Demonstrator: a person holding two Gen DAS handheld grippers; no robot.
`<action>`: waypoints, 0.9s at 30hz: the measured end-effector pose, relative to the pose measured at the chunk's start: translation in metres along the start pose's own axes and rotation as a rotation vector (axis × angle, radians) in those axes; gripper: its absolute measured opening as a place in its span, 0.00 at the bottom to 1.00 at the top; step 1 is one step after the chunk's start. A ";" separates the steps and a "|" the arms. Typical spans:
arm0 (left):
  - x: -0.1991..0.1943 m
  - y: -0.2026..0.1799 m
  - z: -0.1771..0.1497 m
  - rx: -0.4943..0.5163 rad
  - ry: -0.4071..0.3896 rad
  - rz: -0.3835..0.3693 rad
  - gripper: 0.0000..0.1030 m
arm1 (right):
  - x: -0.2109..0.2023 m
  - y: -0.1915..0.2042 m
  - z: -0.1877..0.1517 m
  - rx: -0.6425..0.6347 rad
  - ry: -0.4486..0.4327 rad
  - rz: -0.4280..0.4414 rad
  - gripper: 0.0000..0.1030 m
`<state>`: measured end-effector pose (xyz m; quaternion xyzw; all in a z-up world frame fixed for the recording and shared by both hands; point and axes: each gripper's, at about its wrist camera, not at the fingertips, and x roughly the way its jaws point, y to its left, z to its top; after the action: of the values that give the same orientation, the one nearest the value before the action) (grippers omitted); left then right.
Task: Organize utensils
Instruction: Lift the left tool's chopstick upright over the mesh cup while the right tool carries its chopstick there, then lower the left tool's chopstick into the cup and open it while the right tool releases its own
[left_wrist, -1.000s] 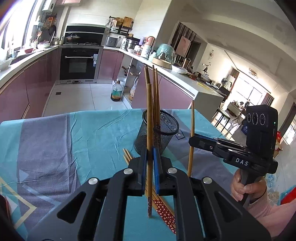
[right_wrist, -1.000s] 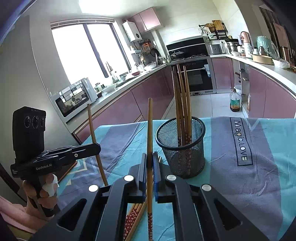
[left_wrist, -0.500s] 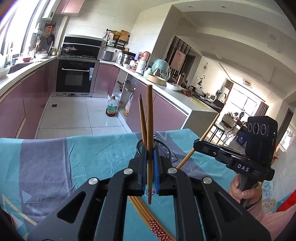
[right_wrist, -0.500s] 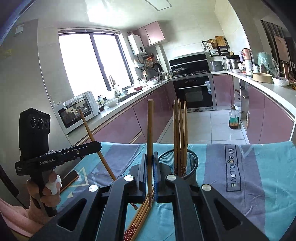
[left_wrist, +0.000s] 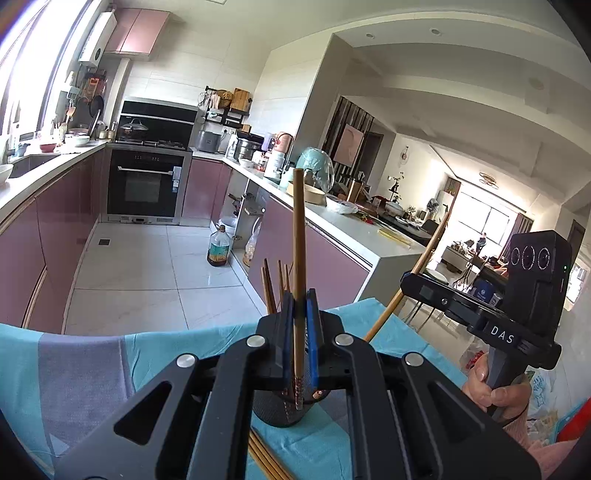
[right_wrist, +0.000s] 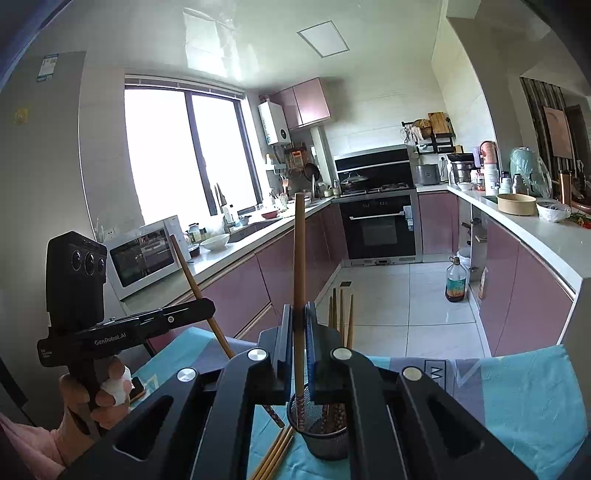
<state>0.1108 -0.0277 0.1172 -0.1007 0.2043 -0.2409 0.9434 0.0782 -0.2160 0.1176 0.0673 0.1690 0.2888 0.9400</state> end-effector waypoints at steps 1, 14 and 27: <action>0.002 -0.001 0.002 0.007 -0.009 0.008 0.07 | 0.001 -0.002 0.002 0.001 -0.006 -0.008 0.05; 0.053 0.003 -0.007 0.050 0.079 0.049 0.07 | 0.046 -0.023 -0.020 0.021 0.110 -0.059 0.05; 0.098 0.019 -0.040 0.092 0.259 0.038 0.07 | 0.078 -0.024 -0.037 0.017 0.243 -0.073 0.05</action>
<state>0.1802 -0.0635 0.0425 -0.0214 0.3148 -0.2429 0.9173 0.1376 -0.1906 0.0559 0.0334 0.2866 0.2589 0.9218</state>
